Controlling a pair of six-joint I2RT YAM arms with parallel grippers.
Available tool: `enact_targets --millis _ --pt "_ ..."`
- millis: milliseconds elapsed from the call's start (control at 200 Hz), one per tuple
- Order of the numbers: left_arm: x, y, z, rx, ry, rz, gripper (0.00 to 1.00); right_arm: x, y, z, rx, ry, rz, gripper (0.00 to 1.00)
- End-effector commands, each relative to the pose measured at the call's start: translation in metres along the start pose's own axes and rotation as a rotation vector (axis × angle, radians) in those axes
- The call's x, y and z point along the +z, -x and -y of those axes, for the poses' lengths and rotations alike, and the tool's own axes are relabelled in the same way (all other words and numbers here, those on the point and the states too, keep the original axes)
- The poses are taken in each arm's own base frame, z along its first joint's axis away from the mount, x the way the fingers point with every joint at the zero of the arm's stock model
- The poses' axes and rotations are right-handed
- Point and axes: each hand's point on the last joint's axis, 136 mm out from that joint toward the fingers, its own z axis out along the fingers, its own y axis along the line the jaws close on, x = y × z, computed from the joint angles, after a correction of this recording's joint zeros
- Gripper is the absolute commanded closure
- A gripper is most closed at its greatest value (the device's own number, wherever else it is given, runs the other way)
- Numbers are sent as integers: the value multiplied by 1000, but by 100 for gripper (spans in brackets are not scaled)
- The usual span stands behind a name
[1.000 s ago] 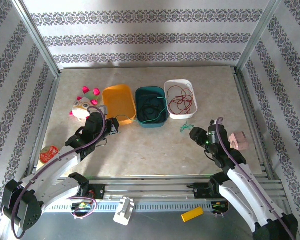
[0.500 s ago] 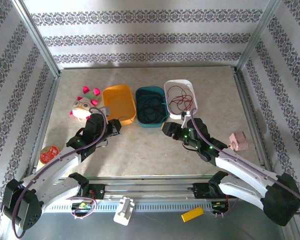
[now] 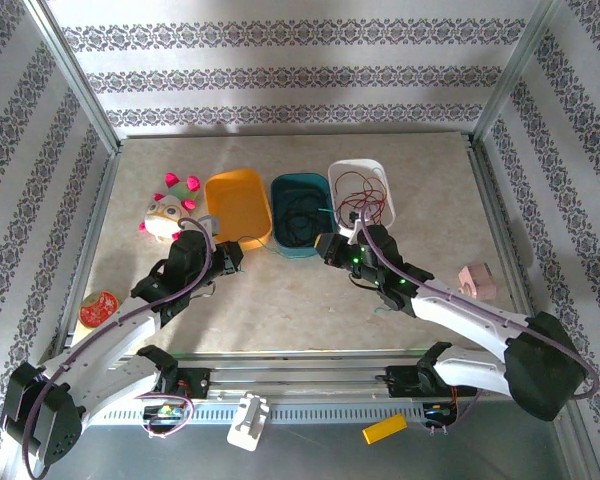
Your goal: Untangle the cables
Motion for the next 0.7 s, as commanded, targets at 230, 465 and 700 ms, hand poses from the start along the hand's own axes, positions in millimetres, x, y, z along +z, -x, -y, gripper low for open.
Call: enact_targets --millis 230,465,700 --pt "1 2 9 -12 -60 -1 100 22 -26 -28 -222 -74 -138 100" --pt "12 3 26 -17 -130 -30 100 56 -94 -48 -321 -24 -410 100" --pt "17 1 44 1 -202 -67 100 73 -96 -72 -309 88 -469 100"
